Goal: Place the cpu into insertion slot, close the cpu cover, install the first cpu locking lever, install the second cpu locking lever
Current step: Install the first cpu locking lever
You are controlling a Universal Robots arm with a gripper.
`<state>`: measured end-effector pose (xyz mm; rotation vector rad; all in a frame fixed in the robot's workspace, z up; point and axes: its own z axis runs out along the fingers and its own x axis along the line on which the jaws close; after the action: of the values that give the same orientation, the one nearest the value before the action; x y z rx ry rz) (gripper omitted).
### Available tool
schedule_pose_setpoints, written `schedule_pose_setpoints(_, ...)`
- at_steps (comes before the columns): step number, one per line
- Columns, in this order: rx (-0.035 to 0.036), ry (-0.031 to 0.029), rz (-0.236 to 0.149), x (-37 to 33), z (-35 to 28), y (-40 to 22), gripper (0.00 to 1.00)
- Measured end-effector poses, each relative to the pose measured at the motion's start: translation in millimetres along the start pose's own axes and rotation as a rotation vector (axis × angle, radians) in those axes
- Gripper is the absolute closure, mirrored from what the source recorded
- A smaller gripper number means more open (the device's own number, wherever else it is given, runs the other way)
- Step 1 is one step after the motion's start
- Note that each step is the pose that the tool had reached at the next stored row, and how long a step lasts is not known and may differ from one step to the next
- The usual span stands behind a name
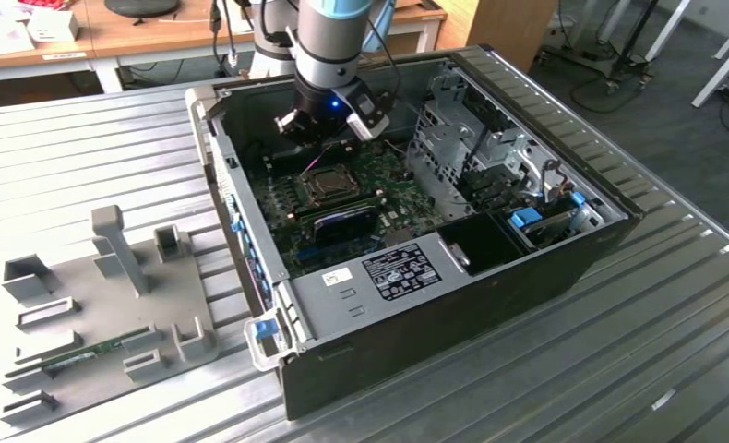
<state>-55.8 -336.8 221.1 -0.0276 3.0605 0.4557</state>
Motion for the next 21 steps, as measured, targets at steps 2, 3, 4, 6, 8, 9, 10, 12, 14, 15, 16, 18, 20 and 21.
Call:
schedule_pose_setpoints(2,-0.0025,-0.0001,0.000,-0.2,0.4,-0.1,0.90)
schedule_pose_setpoints(3,-0.0044,-0.0001,0.000,-0.2,0.6,-0.2,0.90)
schedule_pose_setpoints(4,-0.0067,-0.0001,0.000,-0.2,0.7,-0.2,0.90)
schedule_pose_setpoints(6,-0.0120,-0.0003,0.001,-0.3,1.1,-0.3,0.90)
schedule_pose_setpoints(8,-0.0161,-0.0005,0.001,-0.3,1.6,-0.4,0.90)
schedule_pose_setpoints(9,-0.0177,-0.0005,0.001,-0.3,1.7,-0.5,0.90)
schedule_pose_setpoints(10,-0.0191,-0.0005,0.001,-0.3,1.9,-0.5,0.90)
schedule_pose_setpoints(12,-0.0207,-0.0005,0.001,-0.3,2.2,-0.7,0.90)
schedule_pose_setpoints(14,-0.0208,-0.0004,0.001,-0.3,2.2,-0.7,0.90)
schedule_pose_setpoints(15,-0.0208,-0.0004,0.001,-0.3,2.3,-0.7,0.90)
schedule_pose_setpoints(16,-0.0210,-0.0005,0.001,-0.4,2.4,-0.7,0.90)
schedule_pose_setpoints(18,-0.0210,-0.0005,0.001,-0.4,2.4,-0.7,0.90)
schedule_pose_setpoints(20,-0.0210,-0.0005,0.001,-0.4,1.4,-0.4,0.90)
schedule_pose_setpoints(21,-0.0210,-0.0006,0.001,-0.5,0.6,-0.2,0.90)
